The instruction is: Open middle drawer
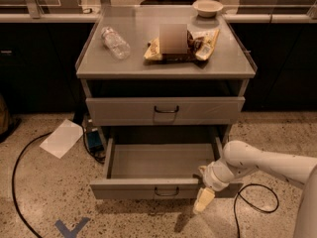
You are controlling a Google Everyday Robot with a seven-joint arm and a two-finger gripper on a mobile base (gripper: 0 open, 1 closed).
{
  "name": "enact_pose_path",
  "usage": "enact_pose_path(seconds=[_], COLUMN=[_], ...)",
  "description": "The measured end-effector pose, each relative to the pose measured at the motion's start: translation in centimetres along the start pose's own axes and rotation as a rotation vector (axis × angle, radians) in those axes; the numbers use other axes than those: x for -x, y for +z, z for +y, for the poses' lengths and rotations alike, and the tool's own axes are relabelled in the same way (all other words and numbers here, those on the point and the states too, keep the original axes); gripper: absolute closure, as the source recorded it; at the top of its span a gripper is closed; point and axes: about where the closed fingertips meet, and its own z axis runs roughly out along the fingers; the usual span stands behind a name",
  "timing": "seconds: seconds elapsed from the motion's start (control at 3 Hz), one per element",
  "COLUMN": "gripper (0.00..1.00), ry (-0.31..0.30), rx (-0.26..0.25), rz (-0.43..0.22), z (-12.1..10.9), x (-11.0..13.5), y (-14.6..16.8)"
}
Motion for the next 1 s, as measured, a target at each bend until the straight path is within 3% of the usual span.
enact_pose_path(seconds=[0.33,1.0], gripper=[0.0,0.0], ry=[0.0,0.045], rx=[0.0,0.04], rz=[0.0,0.028], z=[0.0,2.5], x=[0.0,-2.0], y=[0.0,0.7])
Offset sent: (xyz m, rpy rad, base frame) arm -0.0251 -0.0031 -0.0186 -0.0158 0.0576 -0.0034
